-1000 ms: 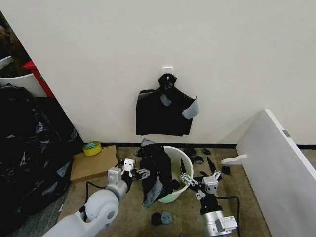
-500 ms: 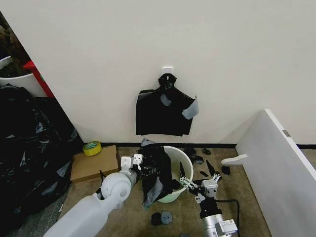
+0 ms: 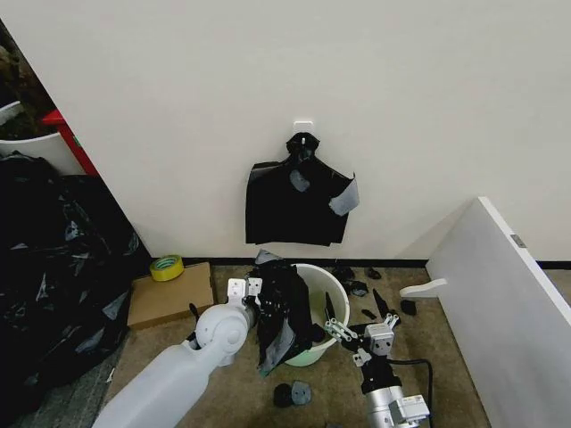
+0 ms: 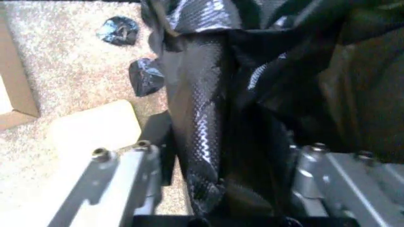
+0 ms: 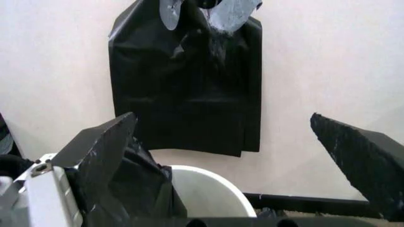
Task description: Place the garbage bag over the trash bin.
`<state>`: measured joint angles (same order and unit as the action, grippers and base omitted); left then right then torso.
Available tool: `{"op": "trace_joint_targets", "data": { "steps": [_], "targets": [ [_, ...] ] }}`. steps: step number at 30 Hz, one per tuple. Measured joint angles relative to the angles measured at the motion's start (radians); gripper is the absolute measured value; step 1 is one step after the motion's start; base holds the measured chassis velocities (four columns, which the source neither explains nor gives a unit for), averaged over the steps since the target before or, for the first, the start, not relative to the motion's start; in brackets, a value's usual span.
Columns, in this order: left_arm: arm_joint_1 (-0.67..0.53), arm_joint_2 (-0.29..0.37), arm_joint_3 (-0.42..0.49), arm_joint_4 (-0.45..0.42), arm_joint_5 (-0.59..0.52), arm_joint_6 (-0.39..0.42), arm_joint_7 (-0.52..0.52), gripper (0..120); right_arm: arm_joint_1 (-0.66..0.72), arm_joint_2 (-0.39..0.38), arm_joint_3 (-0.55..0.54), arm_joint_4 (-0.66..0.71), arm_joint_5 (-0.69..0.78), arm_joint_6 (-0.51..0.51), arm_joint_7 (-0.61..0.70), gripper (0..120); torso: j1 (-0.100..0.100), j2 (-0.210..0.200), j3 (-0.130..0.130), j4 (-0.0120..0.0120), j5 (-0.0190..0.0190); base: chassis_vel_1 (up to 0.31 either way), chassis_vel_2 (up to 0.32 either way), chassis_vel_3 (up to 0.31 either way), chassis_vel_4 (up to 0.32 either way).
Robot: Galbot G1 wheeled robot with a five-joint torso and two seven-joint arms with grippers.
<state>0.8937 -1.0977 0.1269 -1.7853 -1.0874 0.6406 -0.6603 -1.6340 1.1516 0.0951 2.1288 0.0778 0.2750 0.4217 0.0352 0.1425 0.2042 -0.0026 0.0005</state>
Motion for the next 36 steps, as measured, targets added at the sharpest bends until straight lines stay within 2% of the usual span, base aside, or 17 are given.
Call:
{"op": "trace_joint_targets", "data": {
  "steps": [11,17,22,25,28,29,31,36],
  "targets": [
    [0.014,-0.010,-0.014,0.011,-0.011,-0.041,-0.021,2,0.001,-0.006,-0.002,0.005,0.004,-0.002,0.005,100,0.000,0.000,0.000,0.0000,0.0000,0.000,0.000,0.000,0.000],
    [0.041,-0.005,-0.038,-0.012,-0.002,-0.079,-0.012,2,-0.007,-0.010,-0.002,0.024,0.003,-0.015,0.007,100,0.000,0.000,0.000,-0.0001,0.0000,0.000,0.000,0.000,0.000],
    [0.090,0.026,-0.070,-0.067,0.072,-0.123,0.025,2,-0.025,-0.041,0.003,0.102,0.013,-0.066,-0.008,100,0.000,0.000,0.000,0.0000,0.0000,0.000,0.000,0.000,0.000],
    [0.130,0.053,-0.091,-0.118,0.126,-0.147,0.055,2,-0.032,-0.081,0.016,0.176,0.055,-0.109,-0.074,100,0.000,0.000,0.000,-0.0001,-0.0001,0.000,0.000,0.000,0.000],
    [0.175,0.091,-0.115,-0.171,0.188,-0.168,0.095,2,-0.019,-0.152,0.027,0.256,0.149,-0.194,-0.186,100,0.000,0.000,0.000,0.0000,-0.0001,0.000,0.000,0.000,0.000],
    [0.175,0.091,-0.115,-0.171,0.188,-0.168,0.095,2,-0.019,-0.152,0.027,0.256,0.149,-0.194,-0.186,100,0.000,0.000,0.000,0.0000,-0.0001,0.000,0.000,0.000,0.000],
    [0.209,0.121,-0.126,-0.211,0.239,-0.182,0.122,2,0.026,-0.211,0.027,0.290,0.232,-0.290,-0.234,100,0.000,0.000,0.000,0.0000,-0.0001,0.000,0.000,0.000,0.000],
    [0.290,0.160,-0.140,-0.270,0.365,-0.205,0.170,2,0.151,-0.299,-0.003,0.317,0.411,-0.481,-0.262,100,0.000,0.000,0.000,0.0001,0.0000,0.000,0.000,0.000,0.000]
  ]
}}
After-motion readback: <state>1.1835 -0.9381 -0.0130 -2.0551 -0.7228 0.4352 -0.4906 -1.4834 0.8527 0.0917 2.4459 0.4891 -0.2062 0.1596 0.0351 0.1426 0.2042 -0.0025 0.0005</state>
